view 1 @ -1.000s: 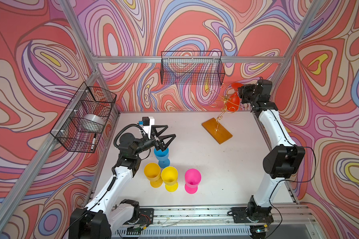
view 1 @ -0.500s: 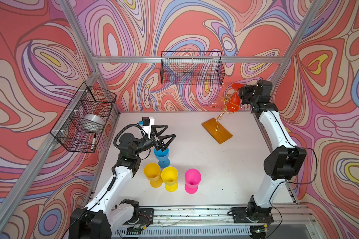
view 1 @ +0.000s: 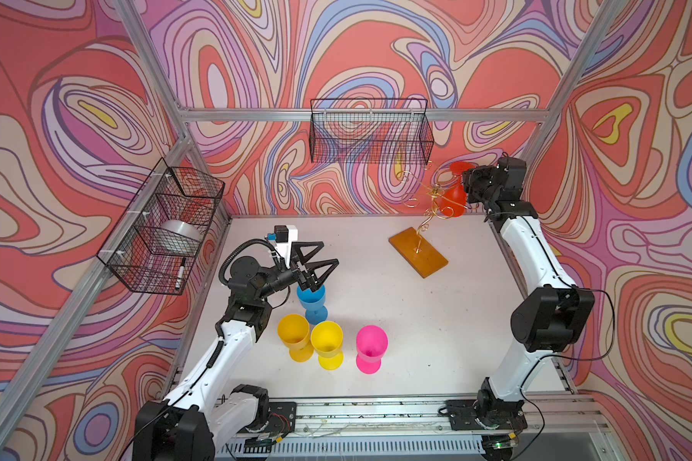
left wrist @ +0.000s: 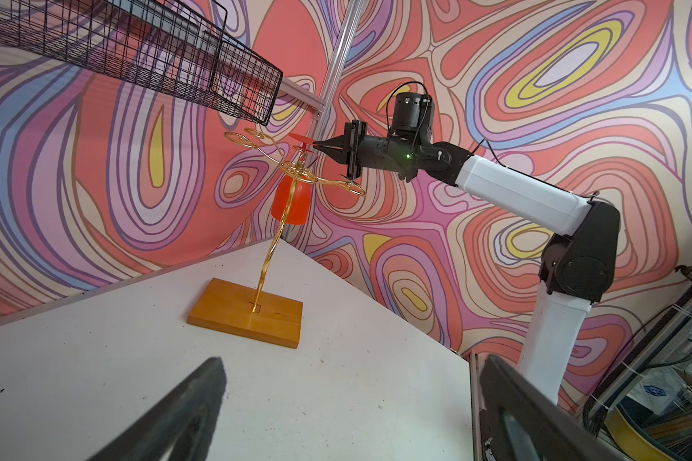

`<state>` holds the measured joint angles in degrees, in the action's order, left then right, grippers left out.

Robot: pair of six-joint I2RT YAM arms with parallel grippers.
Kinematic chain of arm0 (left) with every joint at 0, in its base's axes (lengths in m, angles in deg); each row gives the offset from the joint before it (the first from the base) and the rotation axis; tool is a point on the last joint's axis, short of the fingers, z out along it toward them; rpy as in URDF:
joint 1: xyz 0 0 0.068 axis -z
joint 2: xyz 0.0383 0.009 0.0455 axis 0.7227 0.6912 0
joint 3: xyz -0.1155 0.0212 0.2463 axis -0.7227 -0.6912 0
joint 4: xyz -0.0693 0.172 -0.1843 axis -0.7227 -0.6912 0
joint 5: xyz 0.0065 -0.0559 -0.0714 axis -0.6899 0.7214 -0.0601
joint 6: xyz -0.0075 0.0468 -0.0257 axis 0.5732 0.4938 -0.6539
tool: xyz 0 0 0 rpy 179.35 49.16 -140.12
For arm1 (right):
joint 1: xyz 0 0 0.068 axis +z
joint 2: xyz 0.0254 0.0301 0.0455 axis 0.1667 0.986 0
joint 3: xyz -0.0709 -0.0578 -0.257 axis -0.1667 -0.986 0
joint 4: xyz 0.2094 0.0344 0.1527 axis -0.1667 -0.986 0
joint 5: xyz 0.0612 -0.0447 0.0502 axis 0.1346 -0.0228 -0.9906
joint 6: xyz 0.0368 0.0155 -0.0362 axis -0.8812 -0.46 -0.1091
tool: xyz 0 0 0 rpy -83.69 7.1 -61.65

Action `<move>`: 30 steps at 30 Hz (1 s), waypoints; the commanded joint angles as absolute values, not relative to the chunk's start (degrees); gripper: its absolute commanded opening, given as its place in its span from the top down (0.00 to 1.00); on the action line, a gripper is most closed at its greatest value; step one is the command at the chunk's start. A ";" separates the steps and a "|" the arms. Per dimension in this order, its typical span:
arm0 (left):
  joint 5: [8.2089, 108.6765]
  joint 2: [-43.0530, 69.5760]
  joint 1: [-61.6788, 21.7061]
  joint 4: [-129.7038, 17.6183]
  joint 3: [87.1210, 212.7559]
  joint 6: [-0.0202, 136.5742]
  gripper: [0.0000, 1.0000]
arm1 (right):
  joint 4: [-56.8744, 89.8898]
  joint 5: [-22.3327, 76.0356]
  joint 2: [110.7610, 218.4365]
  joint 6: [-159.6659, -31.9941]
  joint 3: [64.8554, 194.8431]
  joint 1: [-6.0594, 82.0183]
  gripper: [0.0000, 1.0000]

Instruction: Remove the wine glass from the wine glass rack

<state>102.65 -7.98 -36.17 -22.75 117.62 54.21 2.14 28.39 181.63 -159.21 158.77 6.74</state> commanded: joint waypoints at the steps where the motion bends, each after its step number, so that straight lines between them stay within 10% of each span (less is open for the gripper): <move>1: 103.32 -8.34 -36.45 -21.67 118.09 54.22 0.00 | 1.90 30.31 179.68 -158.34 157.36 6.87 1.00; 30: 103.28 -8.43 -36.44 -22.52 118.46 54.14 0.00 | -0.26 24.23 173.92 -153.99 154.60 6.74 1.00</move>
